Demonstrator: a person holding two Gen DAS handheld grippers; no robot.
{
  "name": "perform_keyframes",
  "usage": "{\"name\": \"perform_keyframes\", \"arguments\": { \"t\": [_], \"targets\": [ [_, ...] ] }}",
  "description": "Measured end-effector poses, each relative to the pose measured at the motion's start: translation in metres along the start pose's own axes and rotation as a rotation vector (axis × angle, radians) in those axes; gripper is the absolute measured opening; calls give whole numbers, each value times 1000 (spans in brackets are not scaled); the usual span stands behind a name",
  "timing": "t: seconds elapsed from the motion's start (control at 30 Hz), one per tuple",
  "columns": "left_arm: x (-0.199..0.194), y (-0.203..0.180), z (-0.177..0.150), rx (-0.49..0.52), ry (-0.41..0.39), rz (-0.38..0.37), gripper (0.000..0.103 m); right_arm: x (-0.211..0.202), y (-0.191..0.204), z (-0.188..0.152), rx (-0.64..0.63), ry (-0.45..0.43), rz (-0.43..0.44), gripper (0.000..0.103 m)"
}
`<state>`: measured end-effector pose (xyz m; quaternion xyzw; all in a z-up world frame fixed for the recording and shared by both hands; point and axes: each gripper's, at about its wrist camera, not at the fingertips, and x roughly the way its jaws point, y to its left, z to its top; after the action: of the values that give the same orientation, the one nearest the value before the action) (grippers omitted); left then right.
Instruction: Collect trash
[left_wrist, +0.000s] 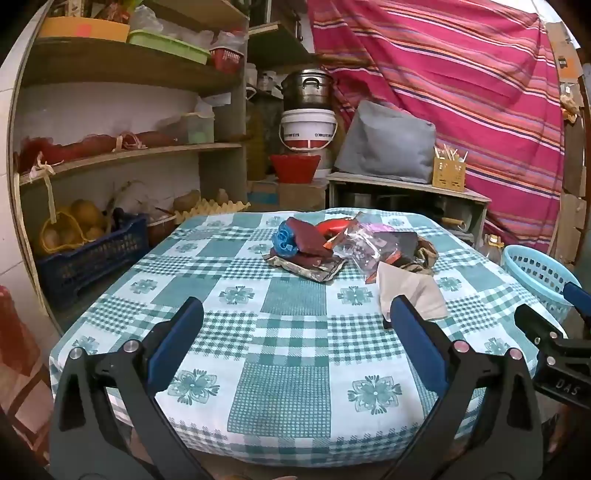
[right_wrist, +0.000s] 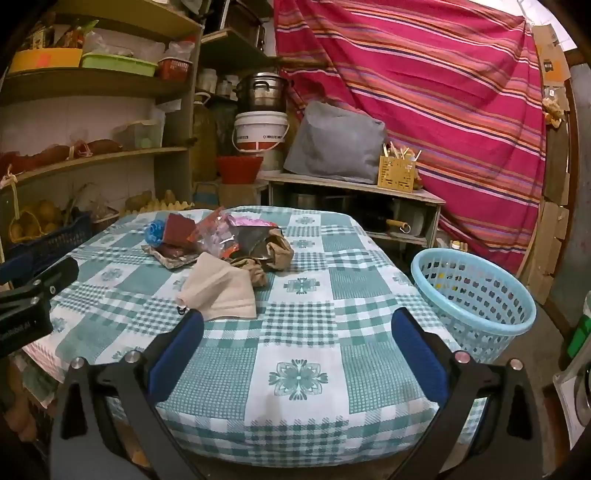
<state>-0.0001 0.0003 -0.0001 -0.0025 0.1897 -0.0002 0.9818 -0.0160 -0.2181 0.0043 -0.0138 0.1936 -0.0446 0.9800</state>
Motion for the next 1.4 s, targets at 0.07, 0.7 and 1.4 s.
{"name": "perform_keyframes", "arguments": {
  "t": [0.07,0.7,1.4],
  "targets": [
    [1,1,0,1,5,-3,98,0,-1,-1,0,3,2,99],
    [-1,5,7,3,-4,4,98,1,2,-1,-8,0,3,99],
    [-1,2,6,7,-4,5,98,1,4,-1,-14,-1,-2,99]
  ]
}}
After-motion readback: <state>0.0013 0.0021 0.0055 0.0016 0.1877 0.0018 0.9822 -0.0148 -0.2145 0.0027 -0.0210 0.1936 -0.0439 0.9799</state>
